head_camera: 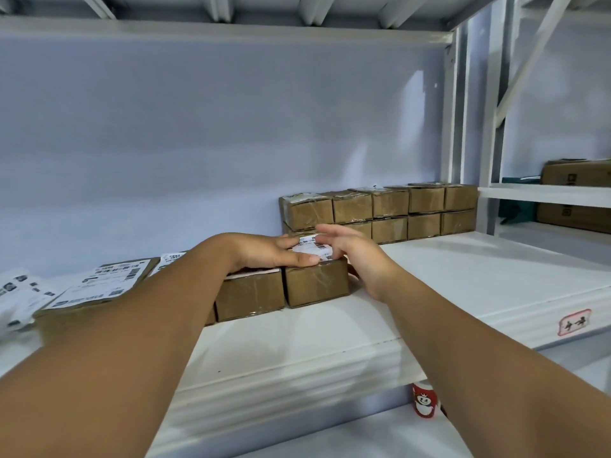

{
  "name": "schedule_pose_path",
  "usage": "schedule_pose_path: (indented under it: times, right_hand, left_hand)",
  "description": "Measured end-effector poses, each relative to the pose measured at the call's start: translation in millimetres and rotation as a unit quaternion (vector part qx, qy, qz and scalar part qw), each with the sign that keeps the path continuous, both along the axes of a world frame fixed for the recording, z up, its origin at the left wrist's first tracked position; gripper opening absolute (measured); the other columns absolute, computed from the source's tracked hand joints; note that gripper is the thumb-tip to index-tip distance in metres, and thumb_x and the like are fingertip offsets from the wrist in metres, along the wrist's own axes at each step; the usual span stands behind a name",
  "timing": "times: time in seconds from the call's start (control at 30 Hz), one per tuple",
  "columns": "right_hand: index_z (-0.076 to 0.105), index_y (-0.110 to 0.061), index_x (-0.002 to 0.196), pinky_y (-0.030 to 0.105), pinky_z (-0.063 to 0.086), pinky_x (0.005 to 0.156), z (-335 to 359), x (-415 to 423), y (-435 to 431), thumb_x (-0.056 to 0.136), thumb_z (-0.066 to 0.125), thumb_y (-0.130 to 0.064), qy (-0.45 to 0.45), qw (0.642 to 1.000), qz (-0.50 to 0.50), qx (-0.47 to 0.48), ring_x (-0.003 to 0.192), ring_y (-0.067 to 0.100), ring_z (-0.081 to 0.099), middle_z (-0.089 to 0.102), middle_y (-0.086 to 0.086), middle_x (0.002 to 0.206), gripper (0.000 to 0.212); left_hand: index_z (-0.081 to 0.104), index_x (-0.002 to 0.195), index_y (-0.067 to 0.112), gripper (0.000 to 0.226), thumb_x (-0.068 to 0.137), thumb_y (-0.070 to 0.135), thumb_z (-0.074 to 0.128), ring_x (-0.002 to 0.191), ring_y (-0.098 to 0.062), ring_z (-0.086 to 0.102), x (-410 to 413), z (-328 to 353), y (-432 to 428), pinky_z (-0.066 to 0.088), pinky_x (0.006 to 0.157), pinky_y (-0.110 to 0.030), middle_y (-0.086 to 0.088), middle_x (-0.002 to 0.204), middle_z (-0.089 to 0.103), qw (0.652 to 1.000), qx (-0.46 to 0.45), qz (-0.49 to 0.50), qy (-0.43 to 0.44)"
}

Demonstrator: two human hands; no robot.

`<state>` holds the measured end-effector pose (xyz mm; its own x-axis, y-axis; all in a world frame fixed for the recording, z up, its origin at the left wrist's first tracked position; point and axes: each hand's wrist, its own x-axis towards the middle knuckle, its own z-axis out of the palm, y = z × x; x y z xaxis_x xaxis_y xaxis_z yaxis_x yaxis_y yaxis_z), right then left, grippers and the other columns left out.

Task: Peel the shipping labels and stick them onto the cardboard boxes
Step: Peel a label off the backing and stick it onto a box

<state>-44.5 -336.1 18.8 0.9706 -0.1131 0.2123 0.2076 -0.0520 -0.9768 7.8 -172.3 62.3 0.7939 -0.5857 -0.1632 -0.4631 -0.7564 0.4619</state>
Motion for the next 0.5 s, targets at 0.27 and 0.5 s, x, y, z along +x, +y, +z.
schedule_pose_path:
  times: [0.27, 0.5]
  right_hand:
    - [0.065, -0.021, 0.100, 0.033, 0.050, 0.092, 0.4, 19.1, -1.4, 0.086, 0.050, 0.001, 0.011, 1.000, -0.027, -0.011, 0.099, 0.018, 0.062, 0.067, 0.007, 0.117, 0.030]
    - [0.052, -0.018, 0.129, 0.037, 0.037, 0.111, 1.9, 46.9, -9.4, 0.086, 0.049, 0.004, 0.050, 0.998, 0.029, -0.013, 0.124, 0.018, 0.052, 0.052, -0.002, 0.139, 0.048]
  left_hand:
    - [0.018, 0.148, 0.034, 0.095, 0.068, 0.073, 0.052, 0.142, -0.004, 0.008, -2.7, -3.1, -0.4, 0.005, 0.115, -0.031, 0.015, 0.156, 0.010, 0.999, 0.019, -0.026, -0.035]
    - [0.025, 0.144, 0.042, 0.075, 0.078, 0.074, 0.041, 0.142, -0.002, 0.010, -6.0, -8.3, 0.3, 0.005, 0.116, -0.031, 0.018, 0.153, 0.017, 0.997, 0.009, -0.030, -0.075]
